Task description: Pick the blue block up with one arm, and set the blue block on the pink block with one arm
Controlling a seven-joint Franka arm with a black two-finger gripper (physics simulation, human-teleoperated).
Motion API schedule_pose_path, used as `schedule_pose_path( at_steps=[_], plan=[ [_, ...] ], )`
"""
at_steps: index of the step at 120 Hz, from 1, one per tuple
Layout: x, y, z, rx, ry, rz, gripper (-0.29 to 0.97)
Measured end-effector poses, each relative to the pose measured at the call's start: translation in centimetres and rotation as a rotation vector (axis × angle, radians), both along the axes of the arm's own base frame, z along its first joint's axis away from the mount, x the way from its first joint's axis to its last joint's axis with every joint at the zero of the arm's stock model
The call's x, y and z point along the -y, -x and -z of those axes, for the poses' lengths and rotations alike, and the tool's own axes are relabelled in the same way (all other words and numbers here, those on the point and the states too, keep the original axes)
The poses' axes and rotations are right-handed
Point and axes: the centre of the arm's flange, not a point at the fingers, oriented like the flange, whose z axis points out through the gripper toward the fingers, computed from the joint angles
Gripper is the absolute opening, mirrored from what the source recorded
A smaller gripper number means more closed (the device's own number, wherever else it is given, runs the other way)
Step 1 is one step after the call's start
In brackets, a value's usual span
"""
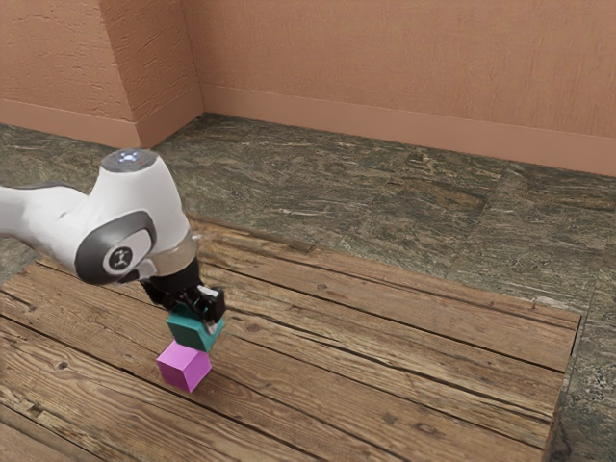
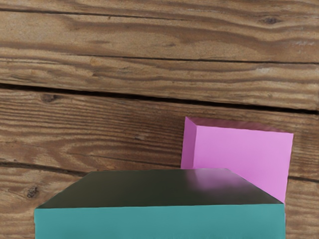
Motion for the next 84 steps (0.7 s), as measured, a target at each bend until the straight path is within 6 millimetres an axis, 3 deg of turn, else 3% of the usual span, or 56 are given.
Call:
schedule_pose_path(
  at_steps=[19,51,84],
  plan=[
    [-2.7,1.3,0.5,-0.006,-0.034,-0.014,0.39],
    [-3.6,2.7,1.1,-0.017,-0.056,-0.007,0.39],
    [-4.2,2.7,1.5,-0.02,-0.058,-0.013,0.39]
  ],
)
